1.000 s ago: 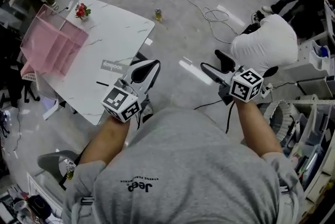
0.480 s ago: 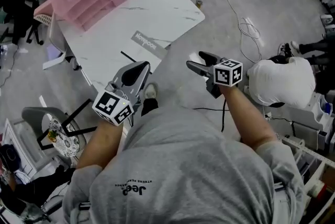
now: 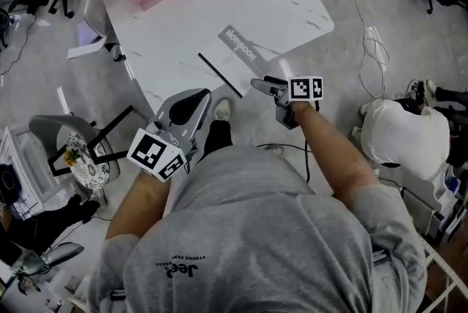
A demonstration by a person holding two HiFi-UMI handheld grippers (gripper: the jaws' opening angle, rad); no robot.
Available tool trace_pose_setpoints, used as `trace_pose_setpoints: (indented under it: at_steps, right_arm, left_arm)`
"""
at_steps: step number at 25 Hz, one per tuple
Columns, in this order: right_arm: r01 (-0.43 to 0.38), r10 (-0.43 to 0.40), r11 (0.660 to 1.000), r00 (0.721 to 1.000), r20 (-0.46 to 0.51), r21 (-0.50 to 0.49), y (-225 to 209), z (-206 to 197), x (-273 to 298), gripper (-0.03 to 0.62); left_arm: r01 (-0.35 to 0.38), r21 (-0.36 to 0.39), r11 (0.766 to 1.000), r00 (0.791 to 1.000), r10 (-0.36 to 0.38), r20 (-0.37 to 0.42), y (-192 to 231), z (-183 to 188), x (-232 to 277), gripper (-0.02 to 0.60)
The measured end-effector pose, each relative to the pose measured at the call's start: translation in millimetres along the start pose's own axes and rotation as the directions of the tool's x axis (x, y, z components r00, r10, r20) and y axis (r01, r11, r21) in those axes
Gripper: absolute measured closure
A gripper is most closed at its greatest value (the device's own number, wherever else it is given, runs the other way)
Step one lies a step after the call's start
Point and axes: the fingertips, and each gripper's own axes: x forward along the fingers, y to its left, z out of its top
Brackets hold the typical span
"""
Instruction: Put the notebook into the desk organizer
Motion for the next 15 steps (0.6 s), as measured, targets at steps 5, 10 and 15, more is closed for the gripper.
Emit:
trace_pose_setpoints:
  at_steps: [5, 10, 15]
  right_arm:
    - [-0.059, 0.06, 0.996, 0.998, -0.005, 0.074, 4, 4, 32, 0.223]
    - [-0.069, 0.071, 0.99, 0.997, -0.012, 0.123, 8, 7, 39, 0.455]
    - [-0.18, 0.183, 0.976, 0.983, -0.013, 0.125, 39, 12, 32, 0.583]
  left_arm:
    - [-0.025, -0.013, 1.0, 1.0, 0.024, -0.011, 28, -5, -8, 0.528]
    - [-0.051, -0.027, 0.998, 0.999, 0.05, -0.009, 54, -3, -7, 0.528]
    - [-0.051, -0.036, 0.998, 0.999, 0.052, 0.012, 74, 7, 0, 0.528]
